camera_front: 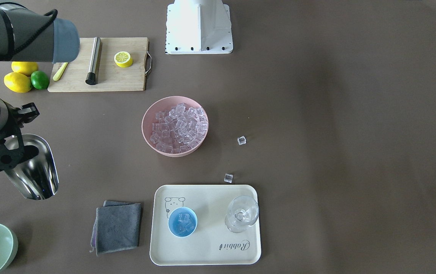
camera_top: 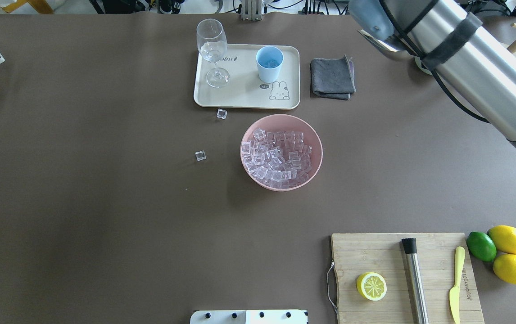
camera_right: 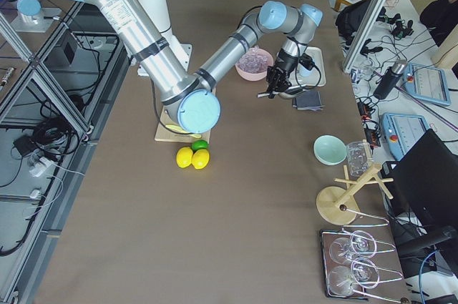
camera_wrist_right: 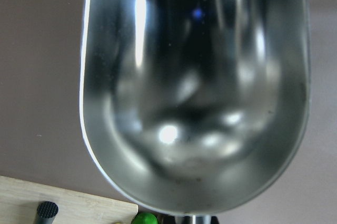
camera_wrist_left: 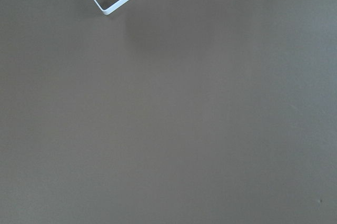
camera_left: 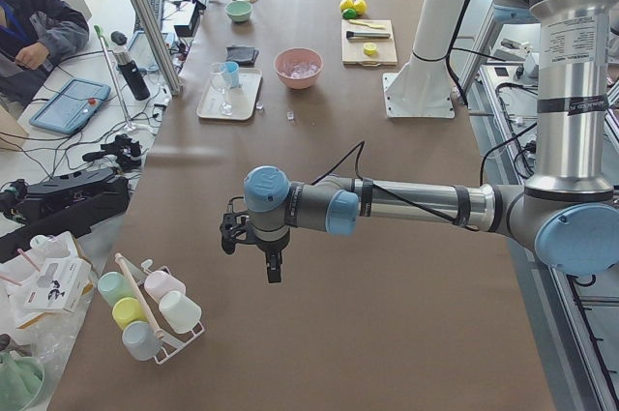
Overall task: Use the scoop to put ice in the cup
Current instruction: 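Carry the empty scoop back to its spot beside the green bowl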
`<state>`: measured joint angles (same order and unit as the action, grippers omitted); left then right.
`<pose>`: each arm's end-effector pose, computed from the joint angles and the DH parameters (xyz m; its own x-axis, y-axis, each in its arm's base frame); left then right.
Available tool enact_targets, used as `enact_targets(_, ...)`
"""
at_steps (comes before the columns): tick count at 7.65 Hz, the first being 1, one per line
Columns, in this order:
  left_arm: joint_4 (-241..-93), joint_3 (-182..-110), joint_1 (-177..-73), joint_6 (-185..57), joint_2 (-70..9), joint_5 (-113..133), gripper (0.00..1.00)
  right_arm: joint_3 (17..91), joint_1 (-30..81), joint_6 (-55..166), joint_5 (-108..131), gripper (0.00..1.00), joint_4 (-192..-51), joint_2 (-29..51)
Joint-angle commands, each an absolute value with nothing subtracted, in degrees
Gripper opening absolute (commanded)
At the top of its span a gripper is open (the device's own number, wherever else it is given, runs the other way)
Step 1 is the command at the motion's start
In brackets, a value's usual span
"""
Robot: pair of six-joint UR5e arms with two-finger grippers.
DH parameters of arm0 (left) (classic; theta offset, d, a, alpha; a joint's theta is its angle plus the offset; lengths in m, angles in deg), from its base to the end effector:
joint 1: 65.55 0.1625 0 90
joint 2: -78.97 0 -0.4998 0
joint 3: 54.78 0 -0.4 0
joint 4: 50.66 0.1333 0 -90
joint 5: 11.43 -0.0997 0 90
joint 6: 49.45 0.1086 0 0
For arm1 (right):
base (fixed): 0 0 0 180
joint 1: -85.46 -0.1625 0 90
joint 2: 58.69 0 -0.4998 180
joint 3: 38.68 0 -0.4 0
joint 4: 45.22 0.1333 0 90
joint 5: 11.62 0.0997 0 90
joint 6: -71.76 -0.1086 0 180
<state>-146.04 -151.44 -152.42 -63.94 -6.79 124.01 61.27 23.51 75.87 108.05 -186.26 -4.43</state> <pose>-0.0301 -0.4742 0.7060 0.6867 -0.1169 -0.7174 0.1216 0.9915 -0.0452 -0.2410 -0.6215 0.3852 0.7529 -0.4299 0.4983 0.5235 0.8501 -0.0577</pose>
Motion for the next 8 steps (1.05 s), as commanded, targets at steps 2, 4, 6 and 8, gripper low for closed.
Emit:
enact_targets(2, -141.05, -151.64, -153.79, -64.03, -6.55, 124.18, 0.99, 74.25, 22.88, 58.70, 114.57, 0.00, -171.06, 18.24)
enact_targets(4, -140.40, -151.03, -153.79, -64.03, -6.64, 124.09, 0.99, 74.70, 22.79, 54.10, 117.49, 0.00, -154.90, 32.21)
enact_targets(6, -140.40, -151.20, -153.79, -63.86, -6.64, 124.27, 0.99, 64.03, 22.88, 53.66, 118.71, 0.00, -141.24, 34.83)
enact_targets(8, -140.57, -151.11, -153.79, -63.86, -6.64, 124.18, 0.99, 57.15, 23.05, 53.57, 120.65, 0.00, -135.07, 33.60)
